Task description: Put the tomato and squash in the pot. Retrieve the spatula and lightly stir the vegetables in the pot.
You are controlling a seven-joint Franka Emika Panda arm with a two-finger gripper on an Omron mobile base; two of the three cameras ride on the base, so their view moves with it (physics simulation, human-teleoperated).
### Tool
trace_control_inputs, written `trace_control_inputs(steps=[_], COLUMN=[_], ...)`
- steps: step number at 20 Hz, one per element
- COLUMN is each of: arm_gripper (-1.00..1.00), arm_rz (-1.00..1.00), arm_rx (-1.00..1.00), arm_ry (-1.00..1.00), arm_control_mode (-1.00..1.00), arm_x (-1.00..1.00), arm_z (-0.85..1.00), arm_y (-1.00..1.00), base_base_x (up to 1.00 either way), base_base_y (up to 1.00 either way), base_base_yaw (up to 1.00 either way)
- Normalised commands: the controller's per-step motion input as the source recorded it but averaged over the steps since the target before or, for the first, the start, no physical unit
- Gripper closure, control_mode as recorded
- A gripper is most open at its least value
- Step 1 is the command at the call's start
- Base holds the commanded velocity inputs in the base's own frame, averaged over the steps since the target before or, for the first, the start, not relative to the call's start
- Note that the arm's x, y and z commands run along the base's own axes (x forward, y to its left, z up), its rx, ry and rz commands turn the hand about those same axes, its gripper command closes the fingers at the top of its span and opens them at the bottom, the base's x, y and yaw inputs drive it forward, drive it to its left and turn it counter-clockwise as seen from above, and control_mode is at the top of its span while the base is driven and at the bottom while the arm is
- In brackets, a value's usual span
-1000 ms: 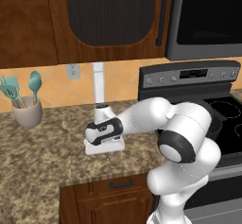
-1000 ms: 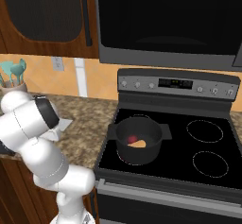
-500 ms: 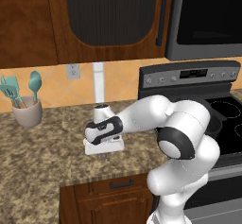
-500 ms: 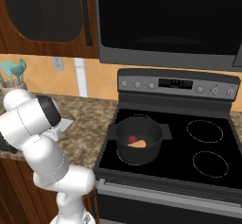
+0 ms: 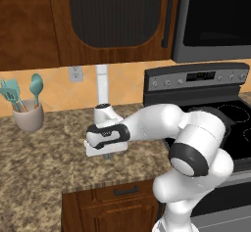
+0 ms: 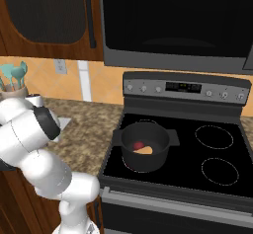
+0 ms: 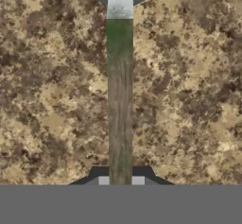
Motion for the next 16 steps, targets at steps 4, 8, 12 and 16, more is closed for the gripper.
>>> trace_control_inputs(steps=[4,8,12,16], arm_gripper=[1.0,1.0,1.0,1.0], arm_rz=[0.03,0.02,0.0,0.0], arm_rx=[0.01,0.1,0.02,0.01], arm_ry=[-0.27,-0.08,-0.01,0.0], arm_control_mode=[-1.0,-1.0,-1.0,-1.0], arm_x=[-0.31,-0.14,-0.01,0.0], arm_z=[0.99,0.91,0.02,0.0], arm_y=[0.0,-0.29,-0.1,-0.07], base_base_x=[0.0,0.0,0.0,0.0], base_base_y=[0.0,0.0,0.0,0.0], base_base_yaw=[0.0,0.0,0.0,0.0])
